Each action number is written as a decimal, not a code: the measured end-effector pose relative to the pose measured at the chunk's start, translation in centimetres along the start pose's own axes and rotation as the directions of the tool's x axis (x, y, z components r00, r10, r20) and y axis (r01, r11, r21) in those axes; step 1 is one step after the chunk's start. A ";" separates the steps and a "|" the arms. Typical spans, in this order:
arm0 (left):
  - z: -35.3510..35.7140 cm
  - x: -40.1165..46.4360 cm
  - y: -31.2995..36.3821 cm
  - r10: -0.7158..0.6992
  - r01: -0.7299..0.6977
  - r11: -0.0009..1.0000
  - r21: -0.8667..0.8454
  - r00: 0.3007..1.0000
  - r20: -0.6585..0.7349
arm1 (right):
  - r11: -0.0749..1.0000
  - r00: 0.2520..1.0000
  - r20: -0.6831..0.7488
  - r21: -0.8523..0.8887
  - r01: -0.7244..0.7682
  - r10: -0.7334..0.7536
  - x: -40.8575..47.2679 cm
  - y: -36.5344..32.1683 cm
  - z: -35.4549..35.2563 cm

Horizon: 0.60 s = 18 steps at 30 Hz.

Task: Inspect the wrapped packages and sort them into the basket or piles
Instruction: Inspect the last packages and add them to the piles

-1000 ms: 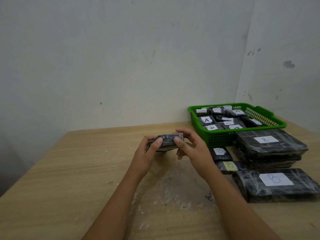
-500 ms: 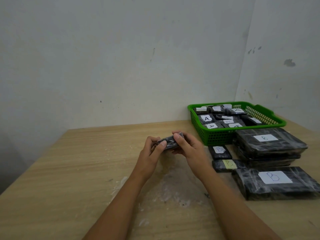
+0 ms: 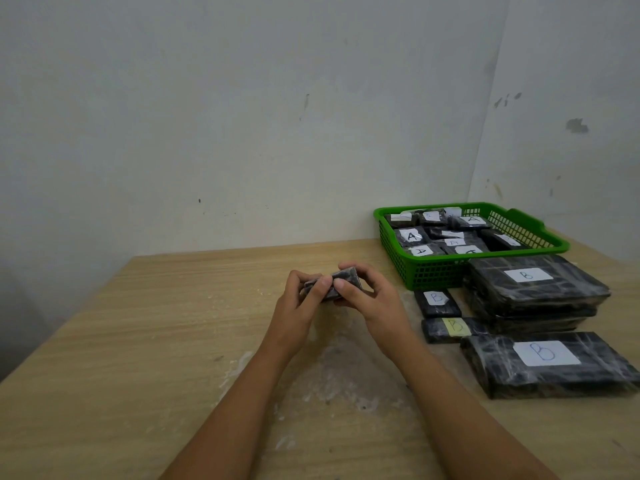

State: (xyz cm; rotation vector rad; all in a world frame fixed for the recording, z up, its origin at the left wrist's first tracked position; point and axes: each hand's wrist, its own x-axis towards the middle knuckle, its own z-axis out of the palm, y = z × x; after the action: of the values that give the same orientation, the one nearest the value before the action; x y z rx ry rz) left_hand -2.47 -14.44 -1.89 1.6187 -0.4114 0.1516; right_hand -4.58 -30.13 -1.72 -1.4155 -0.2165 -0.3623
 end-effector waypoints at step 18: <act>0.1 0.1 0.1 -0.012 0.013 0.999 -0.033 0.999 0.032 | 1.000 0.999 -0.033 -0.011 -0.005 0.004 0.2 -0.1 -0.4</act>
State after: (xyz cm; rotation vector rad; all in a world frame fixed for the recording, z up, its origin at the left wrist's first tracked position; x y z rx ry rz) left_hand -2.48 -14.60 -1.76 1.5925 -0.4258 0.1091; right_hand -4.42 -30.55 -1.62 -1.4199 -0.1849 -0.3833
